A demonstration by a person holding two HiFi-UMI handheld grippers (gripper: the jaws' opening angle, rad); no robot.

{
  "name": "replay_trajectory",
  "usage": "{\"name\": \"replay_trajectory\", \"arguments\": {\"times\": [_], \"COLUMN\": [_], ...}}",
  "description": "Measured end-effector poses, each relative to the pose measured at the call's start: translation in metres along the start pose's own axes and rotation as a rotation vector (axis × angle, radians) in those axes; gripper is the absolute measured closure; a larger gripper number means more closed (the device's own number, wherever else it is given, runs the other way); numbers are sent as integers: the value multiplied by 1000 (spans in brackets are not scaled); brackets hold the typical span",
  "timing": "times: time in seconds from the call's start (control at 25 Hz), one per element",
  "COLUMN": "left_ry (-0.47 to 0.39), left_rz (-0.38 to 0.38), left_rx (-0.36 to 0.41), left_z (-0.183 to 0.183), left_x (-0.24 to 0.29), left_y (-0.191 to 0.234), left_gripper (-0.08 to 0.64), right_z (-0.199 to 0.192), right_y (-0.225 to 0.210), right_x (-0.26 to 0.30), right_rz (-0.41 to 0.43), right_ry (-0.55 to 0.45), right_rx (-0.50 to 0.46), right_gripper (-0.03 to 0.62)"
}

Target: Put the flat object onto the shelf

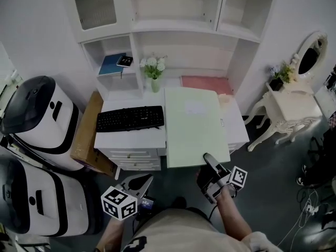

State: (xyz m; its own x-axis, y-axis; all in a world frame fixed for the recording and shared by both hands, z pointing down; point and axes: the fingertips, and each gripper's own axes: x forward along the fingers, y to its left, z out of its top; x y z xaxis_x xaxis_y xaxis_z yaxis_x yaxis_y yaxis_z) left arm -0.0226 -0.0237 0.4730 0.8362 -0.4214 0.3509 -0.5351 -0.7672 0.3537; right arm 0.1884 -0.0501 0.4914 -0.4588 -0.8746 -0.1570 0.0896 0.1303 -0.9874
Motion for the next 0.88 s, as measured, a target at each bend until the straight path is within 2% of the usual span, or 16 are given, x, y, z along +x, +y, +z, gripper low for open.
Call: {"name": "replay_trajectory", "arguments": {"times": [0.2, 0.88], "left_ry": [-13, -19], "left_rz": [31, 115], "left_rx": [-2, -16], "left_z": [7, 17], "left_x": [6, 27], "left_y": [2, -1], "left_gripper": [546, 546], "right_z": [7, 32], "right_y": [4, 36], "right_x": [10, 37], "right_rz": [-6, 73], "right_ry": [29, 119], "right_rx": [-11, 9], "right_gripper": [299, 299]}}
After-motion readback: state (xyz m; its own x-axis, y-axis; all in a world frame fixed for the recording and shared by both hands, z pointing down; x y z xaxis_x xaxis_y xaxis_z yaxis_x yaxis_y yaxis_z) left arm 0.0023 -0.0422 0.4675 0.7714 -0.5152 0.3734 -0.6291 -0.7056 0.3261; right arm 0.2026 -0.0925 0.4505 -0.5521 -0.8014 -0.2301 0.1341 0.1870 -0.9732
